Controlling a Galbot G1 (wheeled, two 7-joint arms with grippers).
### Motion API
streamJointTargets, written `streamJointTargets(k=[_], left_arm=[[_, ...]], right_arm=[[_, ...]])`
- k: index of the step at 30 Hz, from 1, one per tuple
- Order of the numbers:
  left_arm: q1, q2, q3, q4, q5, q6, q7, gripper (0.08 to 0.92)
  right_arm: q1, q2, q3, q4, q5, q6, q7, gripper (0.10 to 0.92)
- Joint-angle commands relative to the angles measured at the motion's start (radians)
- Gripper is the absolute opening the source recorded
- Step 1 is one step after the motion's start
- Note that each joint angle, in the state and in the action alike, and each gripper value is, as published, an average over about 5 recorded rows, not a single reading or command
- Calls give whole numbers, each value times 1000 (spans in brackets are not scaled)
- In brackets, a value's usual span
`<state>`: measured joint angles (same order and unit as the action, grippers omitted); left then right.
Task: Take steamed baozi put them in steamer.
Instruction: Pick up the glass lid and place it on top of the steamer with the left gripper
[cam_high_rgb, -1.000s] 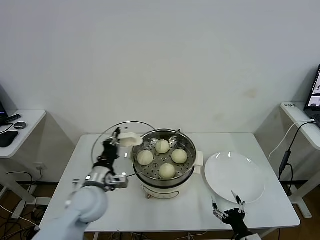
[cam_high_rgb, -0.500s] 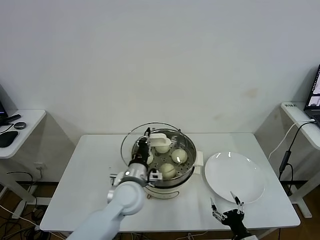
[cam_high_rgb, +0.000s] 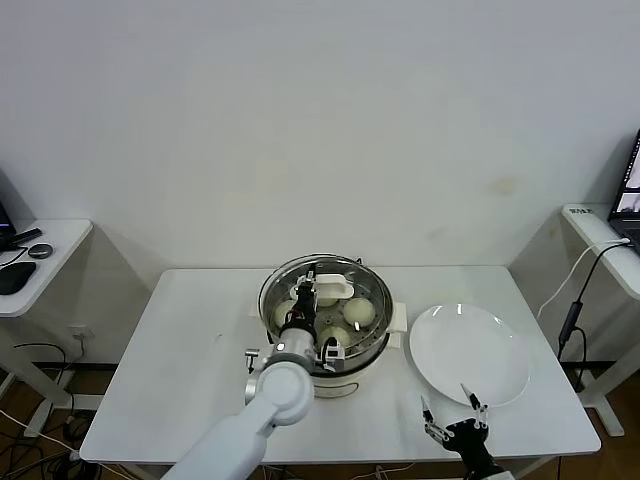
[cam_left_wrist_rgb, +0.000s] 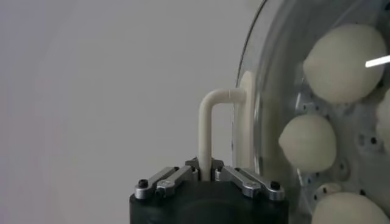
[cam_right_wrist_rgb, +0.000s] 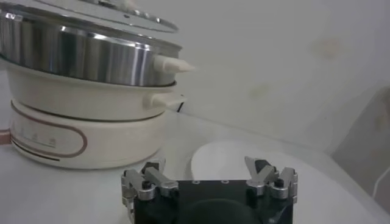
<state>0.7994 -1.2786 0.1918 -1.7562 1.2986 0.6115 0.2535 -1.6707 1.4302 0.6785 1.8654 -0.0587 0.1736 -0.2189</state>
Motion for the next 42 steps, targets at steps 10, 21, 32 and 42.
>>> streamJointTargets(k=[10,21,32,42], left_arm=[[4,-41,10,51,29,-6,-12,172],[13,-32,15,12,23,-4,4,172],[14,-34,15,14,18,-10,7,172],[59,-35,-11,-52,-21,-23,-22,193]], right_arm=[[-3,3,-7,-3,-9,1,2,823],[-3,7,-12,-4,-14,0,2,823],[-5,9,-19,-5,-21,-1,1,823],[-7,10,-20,-3,-23,-1,1,823]])
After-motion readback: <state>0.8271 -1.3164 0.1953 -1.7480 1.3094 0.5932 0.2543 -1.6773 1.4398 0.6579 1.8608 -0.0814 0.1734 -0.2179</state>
